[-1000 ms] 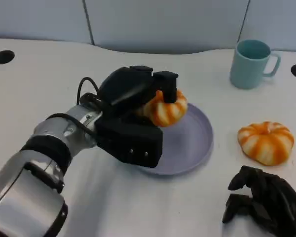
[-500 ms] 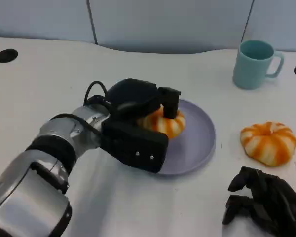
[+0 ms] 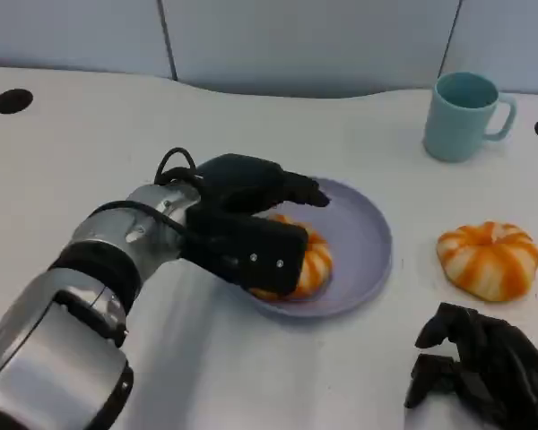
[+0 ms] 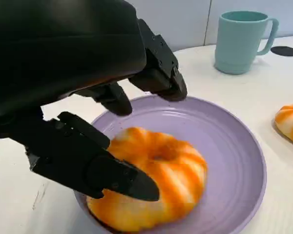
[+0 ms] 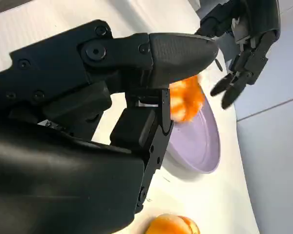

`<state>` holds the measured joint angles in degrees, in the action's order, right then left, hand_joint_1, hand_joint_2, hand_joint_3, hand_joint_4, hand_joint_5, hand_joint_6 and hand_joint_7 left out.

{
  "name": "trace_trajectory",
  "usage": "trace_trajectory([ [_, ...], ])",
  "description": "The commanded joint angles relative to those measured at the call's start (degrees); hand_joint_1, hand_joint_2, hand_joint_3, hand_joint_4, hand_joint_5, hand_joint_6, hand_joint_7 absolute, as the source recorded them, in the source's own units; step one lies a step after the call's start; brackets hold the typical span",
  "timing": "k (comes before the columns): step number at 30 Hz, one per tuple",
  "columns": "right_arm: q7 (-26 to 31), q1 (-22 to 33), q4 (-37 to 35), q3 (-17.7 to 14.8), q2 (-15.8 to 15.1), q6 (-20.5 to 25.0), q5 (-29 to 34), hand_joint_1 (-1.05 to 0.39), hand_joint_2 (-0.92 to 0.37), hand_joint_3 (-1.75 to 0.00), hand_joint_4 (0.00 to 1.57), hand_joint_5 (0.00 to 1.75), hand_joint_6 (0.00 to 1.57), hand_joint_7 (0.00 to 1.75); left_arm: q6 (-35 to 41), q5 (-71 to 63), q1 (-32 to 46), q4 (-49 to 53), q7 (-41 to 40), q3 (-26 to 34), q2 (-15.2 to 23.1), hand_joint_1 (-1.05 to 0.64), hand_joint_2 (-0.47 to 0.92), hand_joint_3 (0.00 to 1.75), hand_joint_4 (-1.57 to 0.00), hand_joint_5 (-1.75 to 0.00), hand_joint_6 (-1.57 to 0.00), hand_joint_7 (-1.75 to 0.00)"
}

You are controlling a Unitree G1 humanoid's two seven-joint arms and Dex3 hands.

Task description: Grasp the bread from the table and place it into the plate.

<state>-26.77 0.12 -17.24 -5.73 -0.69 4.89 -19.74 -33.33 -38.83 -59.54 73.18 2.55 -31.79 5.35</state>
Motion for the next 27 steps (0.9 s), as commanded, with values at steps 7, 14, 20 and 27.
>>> trace_trajectory([
  [7,0.0,0.0,-0.8,-0.9,-1.2,0.3,-0.1,-0.44,-0.92,-0.41,1.24,1.05,1.14,0.99,-1.0,0.5,-0.2,-0.9,-1.6,0.7,2.4,-0.87,0.92,0.16,-0.01,-0.16,-0.08,-0.01],
  [14,0.9,-0.1,-0.3,-1.0,-0.8,1.1,-0.3,-0.44,-0.92,-0.4,1.24,1.06,1.13,1.01,-3.4,1.7,1.4,-1.7,-3.1,2.3,4.0,-0.84,0.92,0.15,-0.04,-0.19,-0.11,-0.03],
  [20,0.2,-0.4,-1.2,-1.0,-1.0,-0.1,-0.1,-0.42,-0.92,-0.41,1.24,1.06,1.14,1.0,-14.3,19.6,11.5,-3.2,6.4,15.7,5.6,-0.72,0.92,0.1,-0.14,-0.28,-0.22,-0.07],
  [27,0.0,-0.4,-1.2,-1.3,-1.3,0.4,-0.5,-0.43,-0.92,-0.4,1.25,1.06,1.14,0.99,-14.5,40.8,21.4,-9.4,21.0,29.1,0.4,-0.63,0.92,0.08,-0.37,-0.44,-0.37,-0.1],
])
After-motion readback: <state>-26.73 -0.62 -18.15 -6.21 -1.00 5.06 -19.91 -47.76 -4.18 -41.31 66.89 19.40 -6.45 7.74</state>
